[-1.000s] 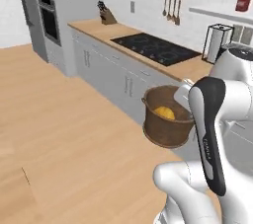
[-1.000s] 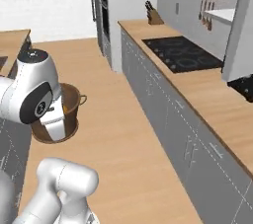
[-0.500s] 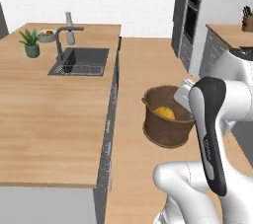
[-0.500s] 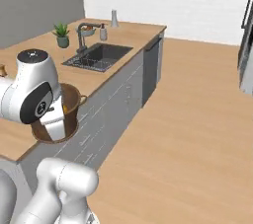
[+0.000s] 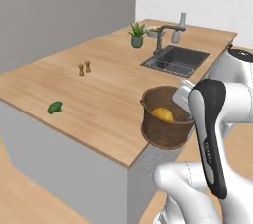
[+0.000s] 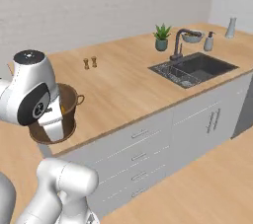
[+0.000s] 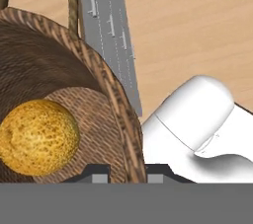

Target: Open the cabinet, pick up the bread from the cabinet and place it in the basket. Then move the basket to the dining counter.

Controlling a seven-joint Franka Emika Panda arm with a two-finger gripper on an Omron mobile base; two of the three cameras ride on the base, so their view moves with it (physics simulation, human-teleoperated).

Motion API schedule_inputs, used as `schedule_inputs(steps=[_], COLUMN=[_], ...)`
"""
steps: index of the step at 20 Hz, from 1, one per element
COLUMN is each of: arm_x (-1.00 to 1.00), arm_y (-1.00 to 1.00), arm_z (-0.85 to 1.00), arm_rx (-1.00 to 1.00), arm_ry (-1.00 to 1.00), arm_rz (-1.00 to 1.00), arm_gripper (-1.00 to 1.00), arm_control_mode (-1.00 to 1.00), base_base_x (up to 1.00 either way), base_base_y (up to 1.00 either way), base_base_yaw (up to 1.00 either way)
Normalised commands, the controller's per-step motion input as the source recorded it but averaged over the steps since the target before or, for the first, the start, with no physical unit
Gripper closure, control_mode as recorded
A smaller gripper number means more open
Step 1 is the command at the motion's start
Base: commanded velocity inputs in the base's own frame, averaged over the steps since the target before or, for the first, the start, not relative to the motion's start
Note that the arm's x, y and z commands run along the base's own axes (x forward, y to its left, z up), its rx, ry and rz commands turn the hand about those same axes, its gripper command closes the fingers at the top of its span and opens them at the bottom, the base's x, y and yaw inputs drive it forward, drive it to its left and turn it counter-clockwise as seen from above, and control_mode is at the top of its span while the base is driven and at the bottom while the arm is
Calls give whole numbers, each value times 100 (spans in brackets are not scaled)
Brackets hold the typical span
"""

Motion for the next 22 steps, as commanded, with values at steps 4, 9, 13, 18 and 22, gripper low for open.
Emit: schedule_inputs(steps=[4,9,13,18,22], arm_x=[0,0,0,0,0], arm_y=[0,0,0,0,0], arm_z=[0,0,0,0,0], arm_rx=[0,0,0,0,0], arm_ry=[0,0,0,0,0], arm_rz=[0,0,0,0,0], arm_gripper=[100,100,100,100,100], arm_control_mode=[100,100,100,100,100], base_base_x=[81,13,-6,-3,-26], base_base_y=[-84,-85,-58,-31,-22], base_base_yaw=[60,57,73,70,49])
